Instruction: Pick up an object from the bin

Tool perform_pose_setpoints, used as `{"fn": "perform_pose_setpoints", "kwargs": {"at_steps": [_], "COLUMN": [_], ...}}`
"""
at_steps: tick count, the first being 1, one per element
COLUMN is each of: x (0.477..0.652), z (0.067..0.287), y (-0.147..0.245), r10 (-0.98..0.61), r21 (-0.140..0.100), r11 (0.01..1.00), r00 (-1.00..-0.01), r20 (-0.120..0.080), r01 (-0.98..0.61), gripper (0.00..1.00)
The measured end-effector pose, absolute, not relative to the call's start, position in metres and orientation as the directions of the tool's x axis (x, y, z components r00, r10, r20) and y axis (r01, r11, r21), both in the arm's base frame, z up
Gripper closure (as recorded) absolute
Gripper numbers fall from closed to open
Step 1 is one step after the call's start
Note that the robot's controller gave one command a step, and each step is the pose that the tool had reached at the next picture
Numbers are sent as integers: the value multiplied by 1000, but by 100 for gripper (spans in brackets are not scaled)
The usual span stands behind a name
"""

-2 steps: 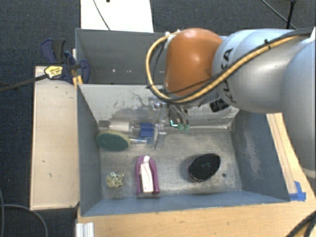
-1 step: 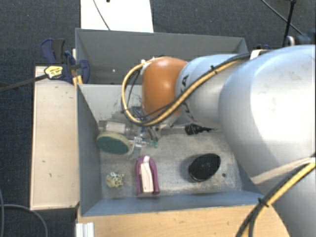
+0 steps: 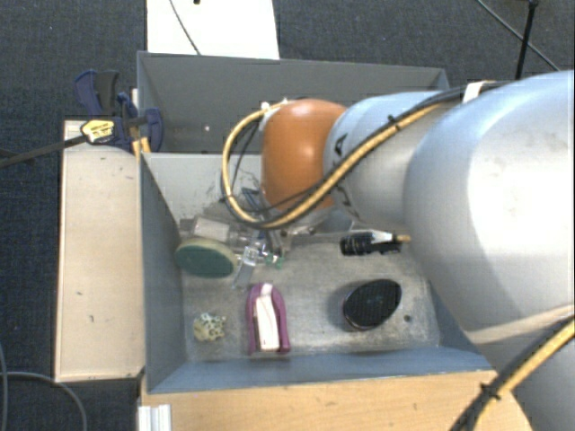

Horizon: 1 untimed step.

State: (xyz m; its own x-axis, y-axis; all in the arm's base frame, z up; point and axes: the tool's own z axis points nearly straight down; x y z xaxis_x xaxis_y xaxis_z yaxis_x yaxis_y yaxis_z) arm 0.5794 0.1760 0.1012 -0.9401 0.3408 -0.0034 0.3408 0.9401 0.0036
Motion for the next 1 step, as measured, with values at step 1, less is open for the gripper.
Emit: {"fn": "perform_pose_setpoints", "kwargs": {"at_steps": [1], "x": [582], "z": [103], "y": [168], "r10": [279], "r21": [2], "r11": [960], "r00": [-960], "r20": [-5], "r01": [279], "gripper": [0]}}
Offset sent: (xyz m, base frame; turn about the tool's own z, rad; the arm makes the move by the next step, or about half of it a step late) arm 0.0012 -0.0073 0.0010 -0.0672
